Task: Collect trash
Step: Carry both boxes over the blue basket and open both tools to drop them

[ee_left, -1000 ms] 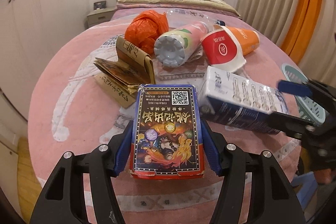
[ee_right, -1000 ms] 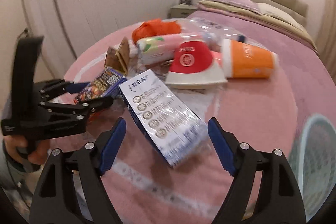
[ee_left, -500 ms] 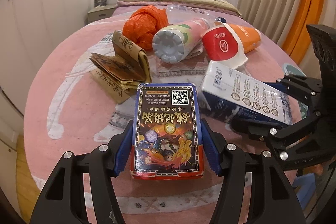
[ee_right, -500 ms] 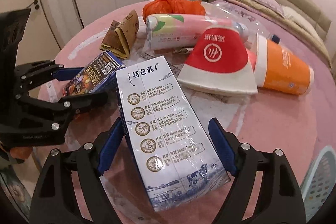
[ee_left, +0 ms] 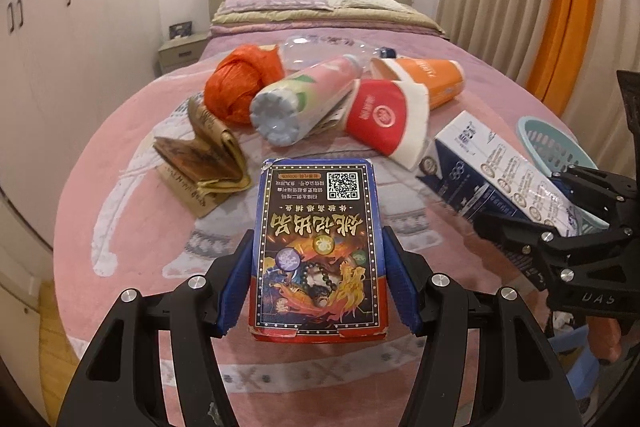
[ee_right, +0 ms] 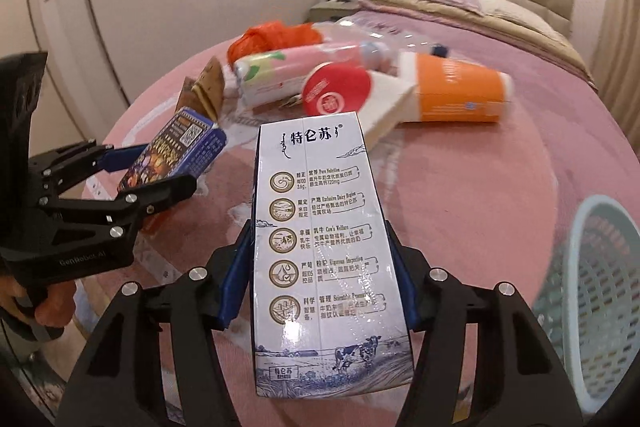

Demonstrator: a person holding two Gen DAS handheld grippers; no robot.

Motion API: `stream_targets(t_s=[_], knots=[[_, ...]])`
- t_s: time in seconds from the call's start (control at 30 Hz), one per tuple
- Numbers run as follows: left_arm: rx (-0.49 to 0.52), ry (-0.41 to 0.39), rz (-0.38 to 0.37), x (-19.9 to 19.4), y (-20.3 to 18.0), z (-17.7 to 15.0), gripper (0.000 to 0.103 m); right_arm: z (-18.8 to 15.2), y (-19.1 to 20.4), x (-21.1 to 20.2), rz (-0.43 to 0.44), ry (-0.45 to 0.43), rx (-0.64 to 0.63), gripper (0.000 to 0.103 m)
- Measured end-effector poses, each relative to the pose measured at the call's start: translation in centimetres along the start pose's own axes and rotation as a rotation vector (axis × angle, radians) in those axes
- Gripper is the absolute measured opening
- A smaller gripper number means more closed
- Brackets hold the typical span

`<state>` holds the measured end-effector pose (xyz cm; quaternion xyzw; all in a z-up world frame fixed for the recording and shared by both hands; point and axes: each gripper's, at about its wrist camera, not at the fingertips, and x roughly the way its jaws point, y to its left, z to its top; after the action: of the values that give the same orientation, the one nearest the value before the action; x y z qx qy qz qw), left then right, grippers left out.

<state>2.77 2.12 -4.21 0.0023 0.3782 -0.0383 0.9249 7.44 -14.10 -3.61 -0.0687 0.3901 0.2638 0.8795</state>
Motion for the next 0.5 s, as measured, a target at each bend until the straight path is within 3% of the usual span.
stream_targets(t_s=[0.27, 0.5], knots=[[0.048, -0.047, -0.038, -1.4, -2.6, 1.3, 0.059, -1.1, -2.4, -4.1, -0.141, -0.071, 0.072, 0.056], [0.131, -0.107, -0.099, -2.0, -7.3, 4.3, 0.059, -1.6, -6.9, -8.3, -0.274, -0.138, 0.188, 0.056]])
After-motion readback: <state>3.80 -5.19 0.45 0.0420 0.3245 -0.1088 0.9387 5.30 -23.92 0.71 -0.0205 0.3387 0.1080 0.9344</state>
